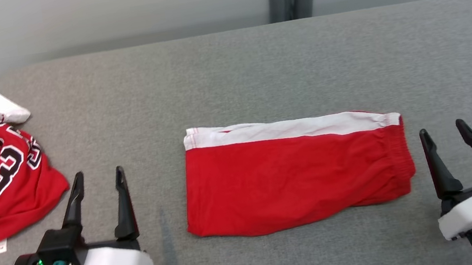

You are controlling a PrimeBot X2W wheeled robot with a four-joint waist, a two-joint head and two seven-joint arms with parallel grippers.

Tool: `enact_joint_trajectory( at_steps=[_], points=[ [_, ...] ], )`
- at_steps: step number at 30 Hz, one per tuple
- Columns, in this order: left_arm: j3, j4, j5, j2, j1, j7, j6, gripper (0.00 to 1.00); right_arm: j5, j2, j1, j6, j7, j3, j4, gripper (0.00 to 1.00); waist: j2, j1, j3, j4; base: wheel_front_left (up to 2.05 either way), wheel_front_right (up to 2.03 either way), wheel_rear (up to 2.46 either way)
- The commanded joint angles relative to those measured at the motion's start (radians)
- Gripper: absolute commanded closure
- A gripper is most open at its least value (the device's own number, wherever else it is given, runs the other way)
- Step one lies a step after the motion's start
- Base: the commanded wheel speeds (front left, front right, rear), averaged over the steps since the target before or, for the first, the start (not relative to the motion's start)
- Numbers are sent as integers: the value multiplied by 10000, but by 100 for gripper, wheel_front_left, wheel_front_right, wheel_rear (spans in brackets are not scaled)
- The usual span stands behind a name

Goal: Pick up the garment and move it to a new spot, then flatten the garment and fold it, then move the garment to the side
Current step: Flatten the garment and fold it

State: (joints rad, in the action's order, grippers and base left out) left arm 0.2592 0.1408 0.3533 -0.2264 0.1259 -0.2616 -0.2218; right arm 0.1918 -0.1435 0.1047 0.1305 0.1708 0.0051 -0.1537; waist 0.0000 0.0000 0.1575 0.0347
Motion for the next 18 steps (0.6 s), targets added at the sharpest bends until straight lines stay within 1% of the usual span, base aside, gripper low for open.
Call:
enact_joint_trajectory(
  at_steps=[1, 9, 16, 18],
  points=[
    [70, 54, -71, 44, 261, -45, 66, 0, 116, -106, 207, 3, -70, 73, -289, 0, 0, 0, 231, 254, 0, 0, 0],
    [261, 207, -164, 559, 960, -47, 347, 0, 490, -273, 1096, 3, -610, 469, -2554, 0, 0, 0, 766, 845, 0, 0, 0],
    [-13, 203, -389, 699, 1088, -46, 434, 0, 1315, -399, 1571, 3, -1125, 1097, -3748, 0, 0, 0, 1091, 850, 0, 0, 0],
    [-93, 189, -429, 702, 1136, -46, 458, 0, 1472, -489, 1779, 3, -1055, 1305, -3921, 0, 0, 0, 1188, 810, 0, 0, 0]
  ],
)
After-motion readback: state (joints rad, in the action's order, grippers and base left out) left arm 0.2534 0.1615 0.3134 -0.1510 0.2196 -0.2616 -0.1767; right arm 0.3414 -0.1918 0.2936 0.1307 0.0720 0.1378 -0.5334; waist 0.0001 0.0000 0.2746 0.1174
